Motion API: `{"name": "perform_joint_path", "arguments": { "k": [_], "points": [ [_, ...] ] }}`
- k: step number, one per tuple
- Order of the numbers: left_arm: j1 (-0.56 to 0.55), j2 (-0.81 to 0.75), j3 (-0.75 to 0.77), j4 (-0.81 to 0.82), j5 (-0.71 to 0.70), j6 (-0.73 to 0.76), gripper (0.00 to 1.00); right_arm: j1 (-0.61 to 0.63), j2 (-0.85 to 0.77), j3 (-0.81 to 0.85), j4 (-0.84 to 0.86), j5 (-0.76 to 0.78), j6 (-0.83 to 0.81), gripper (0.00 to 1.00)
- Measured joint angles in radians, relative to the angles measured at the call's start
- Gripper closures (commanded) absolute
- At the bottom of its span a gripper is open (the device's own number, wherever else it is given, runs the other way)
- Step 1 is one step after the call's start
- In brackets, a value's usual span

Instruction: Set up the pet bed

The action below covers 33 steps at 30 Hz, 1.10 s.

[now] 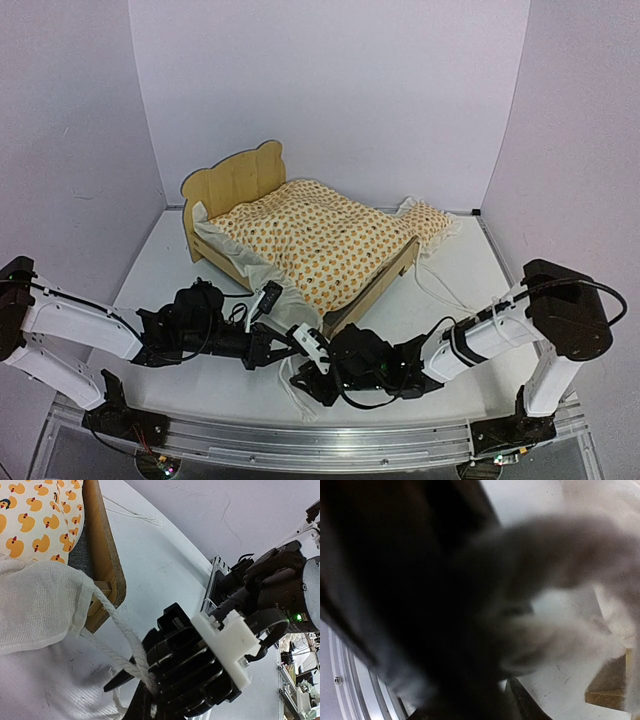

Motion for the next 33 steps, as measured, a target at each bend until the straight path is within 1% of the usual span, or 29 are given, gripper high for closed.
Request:
{"name": "perform_joint_path", "arguments": {
  "k": [1, 2, 3, 4, 6, 7, 9, 10, 12, 16, 17, 19, 20, 21, 23, 25, 29, 31, 33],
  "points": [
    [0.000, 0.000, 0.000, 0.000, 0.000, 0.001, 1.00, 0.000, 0.007, 0.001, 0.003, 0.000, 0.003, 0.95],
    [0.000, 0.000, 0.000, -0.004, 0.000, 0.001, 1.00, 0.000, 0.011, 0.002, 0.008, 0.000, 0.009, 1.00],
    [0.000, 0.000, 0.000, -0.008, 0.000, 0.002, 0.97, 0.000, 0.012, 0.003, 0.008, 0.000, 0.008, 1.00],
    [0.000, 0.000, 0.000, -0.009, 0.000, 0.002, 0.89, 0.000, 0.012, 0.004, 0.012, -0.003, 0.022, 1.00],
    [0.000, 0.000, 0.000, -0.008, -0.006, -0.001, 0.62, 0.000, 0.010, 0.004, 0.019, -0.005, 0.038, 1.00],
    [0.002, -0.002, 0.000, -0.010, -0.013, 0.000, 0.51, 0.000, 0.005, 0.003, 0.018, -0.008, 0.052, 1.00],
    [0.008, -0.019, 0.000, -0.028, -0.041, -0.003, 0.17, -0.005, -0.025, -0.006, 0.003, -0.030, 0.088, 1.00],
    [0.014, -0.042, 0.000, -0.054, -0.063, -0.017, 0.10, -0.010, -0.049, -0.015, -0.010, -0.048, 0.111, 1.00],
    [0.030, -0.089, 0.002, -0.113, -0.098, -0.032, 0.05, -0.019, -0.103, -0.025, -0.041, -0.097, 0.160, 1.00],
    [0.046, -0.175, 0.031, -0.280, -0.146, -0.081, 0.03, -0.037, -0.169, -0.025, -0.056, -0.187, 0.240, 1.00],
    [0.045, -0.193, 0.043, -0.323, -0.151, -0.097, 0.04, -0.040, -0.178, -0.025, -0.058, -0.200, 0.255, 1.00],
    [0.045, -0.225, 0.061, -0.410, -0.160, -0.136, 0.10, -0.043, -0.189, -0.025, -0.064, -0.220, 0.277, 1.00],
    [0.045, -0.241, 0.067, -0.444, -0.159, -0.159, 0.14, -0.042, -0.193, -0.025, -0.068, -0.231, 0.283, 1.00],
    [0.045, -0.253, 0.069, -0.471, -0.154, -0.180, 0.22, -0.042, -0.195, -0.025, -0.072, -0.238, 0.286, 1.00],
    [0.046, -0.266, 0.069, -0.504, -0.126, -0.216, 0.35, -0.042, -0.199, -0.025, -0.079, -0.243, 0.290, 1.00],
    [0.047, -0.266, 0.064, -0.493, -0.066, -0.257, 0.39, -0.042, -0.202, -0.024, -0.084, -0.247, 0.288, 1.00],
    [0.047, -0.254, 0.038, -0.369, 0.066, -0.328, 0.43, -0.043, -0.198, 0.017, -0.111, -0.293, 0.255, 1.00],
    [0.047, -0.225, 0.037, -0.313, 0.120, -0.355, 0.46, -0.044, -0.191, 0.054, -0.114, -0.323, 0.230, 1.00],
    [0.047, -0.183, 0.037, -0.270, 0.166, -0.377, 0.46, -0.044, -0.186, 0.074, -0.112, -0.341, 0.209, 1.00]
  ]
}}
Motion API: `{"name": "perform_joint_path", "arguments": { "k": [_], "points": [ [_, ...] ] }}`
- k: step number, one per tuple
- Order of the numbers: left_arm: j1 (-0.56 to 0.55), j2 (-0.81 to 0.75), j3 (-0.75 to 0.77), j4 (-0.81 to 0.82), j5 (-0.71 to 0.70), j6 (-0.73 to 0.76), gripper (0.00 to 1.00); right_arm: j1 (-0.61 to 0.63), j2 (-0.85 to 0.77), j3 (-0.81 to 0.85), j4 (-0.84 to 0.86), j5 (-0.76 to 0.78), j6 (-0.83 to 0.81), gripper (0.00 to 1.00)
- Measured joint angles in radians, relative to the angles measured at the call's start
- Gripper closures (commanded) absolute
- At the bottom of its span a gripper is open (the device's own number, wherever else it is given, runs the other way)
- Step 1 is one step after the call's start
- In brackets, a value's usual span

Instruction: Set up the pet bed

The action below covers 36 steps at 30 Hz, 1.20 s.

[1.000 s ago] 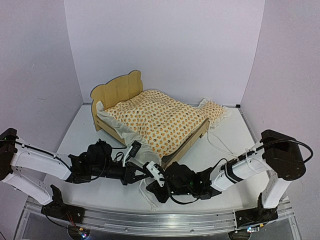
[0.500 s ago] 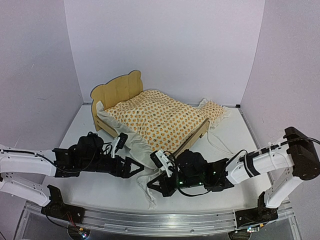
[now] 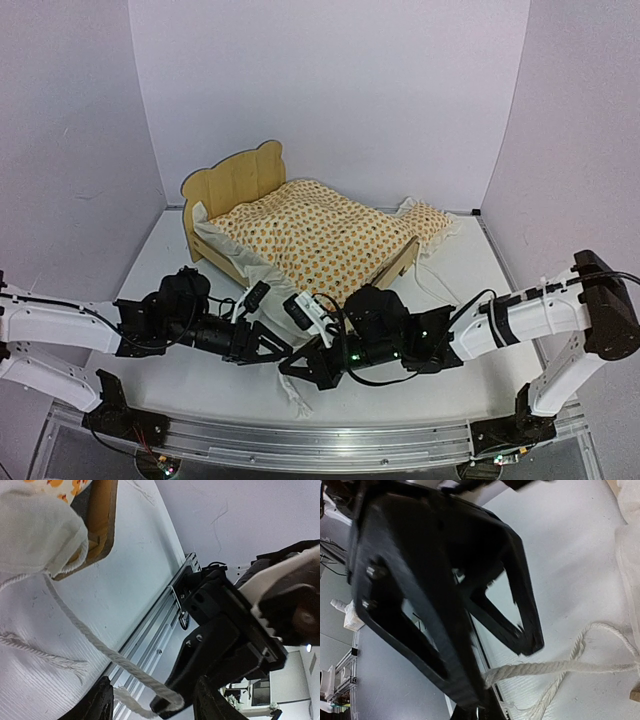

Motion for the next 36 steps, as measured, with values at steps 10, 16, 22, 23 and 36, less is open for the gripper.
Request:
{"name": "perform_joint_path", "arguments": {
  "k": [10, 16, 22, 23, 36],
  "points": [
    [0.002, 0.124, 0.000, 0.053, 0.105, -0.068, 0.72, -0.002, 0.038, 0.013, -0.074, -0.023, -0.089, 1.00],
    [0.002, 0.151, 0.001, 0.071, 0.118, -0.065, 0.93, -0.002, 0.053, 0.027, -0.113, -0.018, -0.120, 1.00],
    [0.002, 0.147, 0.002, 0.071, 0.103, -0.053, 1.00, -0.002, 0.053, 0.039, -0.133, -0.010, -0.139, 1.00],
    [0.002, 0.144, 0.002, 0.071, 0.098, -0.048, 1.00, -0.002, 0.053, 0.039, -0.133, -0.009, -0.141, 1.00],
    [0.009, 0.026, 0.032, -0.161, -0.108, 0.120, 1.00, 0.000, 0.035, 0.044, -0.416, 0.111, -0.050, 0.30]
  ]
}}
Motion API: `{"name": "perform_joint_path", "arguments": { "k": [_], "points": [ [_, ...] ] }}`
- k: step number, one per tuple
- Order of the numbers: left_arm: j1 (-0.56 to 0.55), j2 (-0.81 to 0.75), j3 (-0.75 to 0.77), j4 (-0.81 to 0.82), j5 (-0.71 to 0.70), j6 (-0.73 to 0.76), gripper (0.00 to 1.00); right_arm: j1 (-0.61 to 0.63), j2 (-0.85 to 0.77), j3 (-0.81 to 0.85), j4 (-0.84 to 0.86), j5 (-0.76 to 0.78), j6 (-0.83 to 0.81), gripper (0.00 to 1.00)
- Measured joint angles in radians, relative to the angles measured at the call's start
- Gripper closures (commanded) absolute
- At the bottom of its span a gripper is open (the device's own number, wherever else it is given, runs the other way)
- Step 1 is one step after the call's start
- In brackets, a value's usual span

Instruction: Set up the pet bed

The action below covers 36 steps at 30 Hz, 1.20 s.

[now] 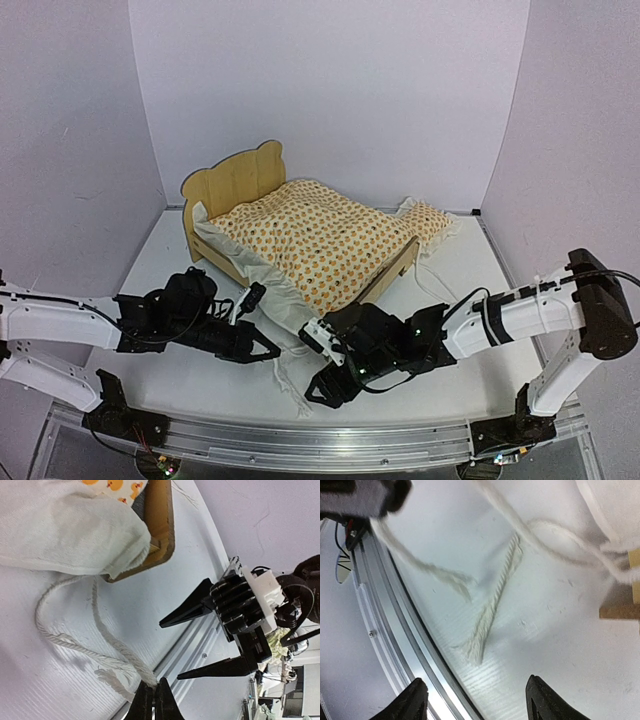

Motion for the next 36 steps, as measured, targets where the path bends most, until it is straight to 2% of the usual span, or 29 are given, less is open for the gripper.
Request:
{"name": "perform_joint_path", "arguments": {
  "k": [4, 7, 11, 21, 25, 28, 29, 33, 36],
  "points": [
    [0.000, -0.005, 0.049, -0.117, -0.084, 0.078, 1.00, 0.010, 0.044, 0.077, -0.113, 0.036, 0.003, 0.30],
    [0.001, -0.005, 0.074, -0.190, -0.132, 0.119, 1.00, 0.032, 0.114, 0.161, -0.124, 0.092, -0.021, 0.31],
    [0.001, -0.006, 0.079, -0.233, -0.183, 0.146, 1.00, 0.064, 0.201, 0.221, -0.097, 0.193, -0.067, 0.34],
    [0.001, -0.022, 0.070, -0.251, -0.244, 0.155, 1.00, 0.092, 0.351, 0.227, 0.016, 0.337, -0.189, 0.48],
    [0.001, -0.031, 0.051, -0.251, -0.249, 0.154, 1.00, 0.094, 0.371, 0.230, 0.069, 0.368, -0.206, 0.62],
    [0.002, -0.032, 0.040, -0.253, -0.250, 0.154, 1.00, 0.099, 0.385, 0.237, 0.098, 0.386, -0.210, 0.86],
    [0.002, -0.032, 0.039, -0.257, -0.249, 0.154, 1.00, 0.101, 0.385, 0.236, 0.103, 0.390, -0.204, 0.98],
    [0.002, -0.031, 0.038, -0.269, -0.220, 0.158, 1.00, 0.103, 0.359, 0.180, 0.146, 0.410, -0.170, 1.00],
    [0.002, -0.004, 0.039, -0.301, -0.177, 0.179, 1.00, 0.100, 0.259, 0.061, 0.120, 0.421, -0.132, 1.00]
  ]
}}
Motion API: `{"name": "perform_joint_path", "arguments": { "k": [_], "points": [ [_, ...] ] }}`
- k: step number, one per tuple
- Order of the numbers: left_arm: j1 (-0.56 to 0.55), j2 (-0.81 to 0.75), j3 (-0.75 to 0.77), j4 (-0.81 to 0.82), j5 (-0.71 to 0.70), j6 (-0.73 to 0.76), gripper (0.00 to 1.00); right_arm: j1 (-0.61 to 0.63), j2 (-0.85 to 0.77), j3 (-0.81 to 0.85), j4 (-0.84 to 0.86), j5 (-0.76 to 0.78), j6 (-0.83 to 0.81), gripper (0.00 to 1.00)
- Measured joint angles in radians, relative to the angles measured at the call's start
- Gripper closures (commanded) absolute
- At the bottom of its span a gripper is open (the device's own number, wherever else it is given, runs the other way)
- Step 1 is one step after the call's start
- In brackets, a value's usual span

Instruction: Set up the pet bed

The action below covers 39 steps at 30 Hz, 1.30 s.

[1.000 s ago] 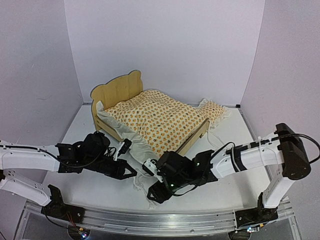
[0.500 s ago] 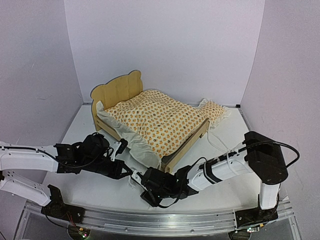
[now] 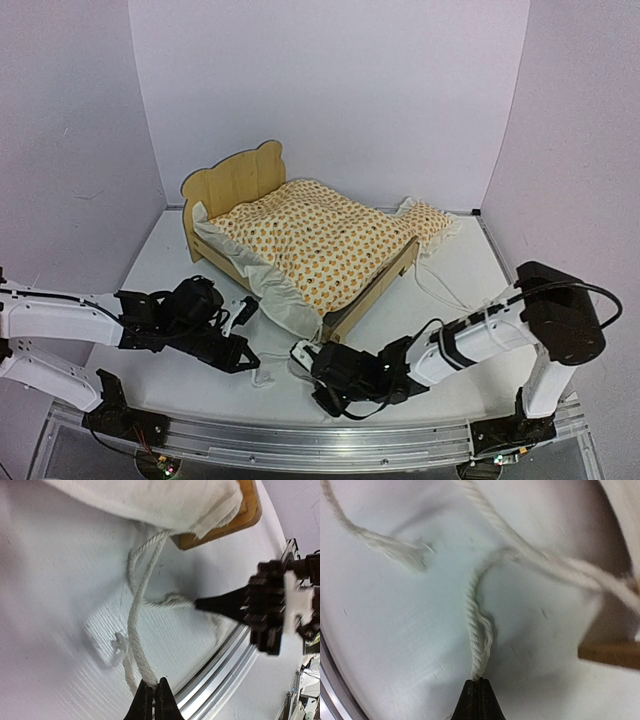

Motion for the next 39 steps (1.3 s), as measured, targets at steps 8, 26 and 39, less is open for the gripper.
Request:
{"name": "perform_joint_path", "arguments": {
  "k": [8, 26, 39],
  "points": [
    [-0.032, 0.069, -0.001, -0.023, 0.097, 0.007, 0.51, -0.058, -0.210, -0.144, -0.098, -0.105, 0.095, 1.00],
    [-0.163, 0.227, -0.149, 0.827, -0.162, 0.267, 0.70, -0.058, -0.395, -0.240, -0.078, -0.097, 0.092, 1.00],
    [-0.164, 0.663, -0.069, 1.142, -0.298, 0.423, 0.74, -0.058, -0.447, -0.255, -0.067, -0.087, 0.067, 1.00]
  ]
}}
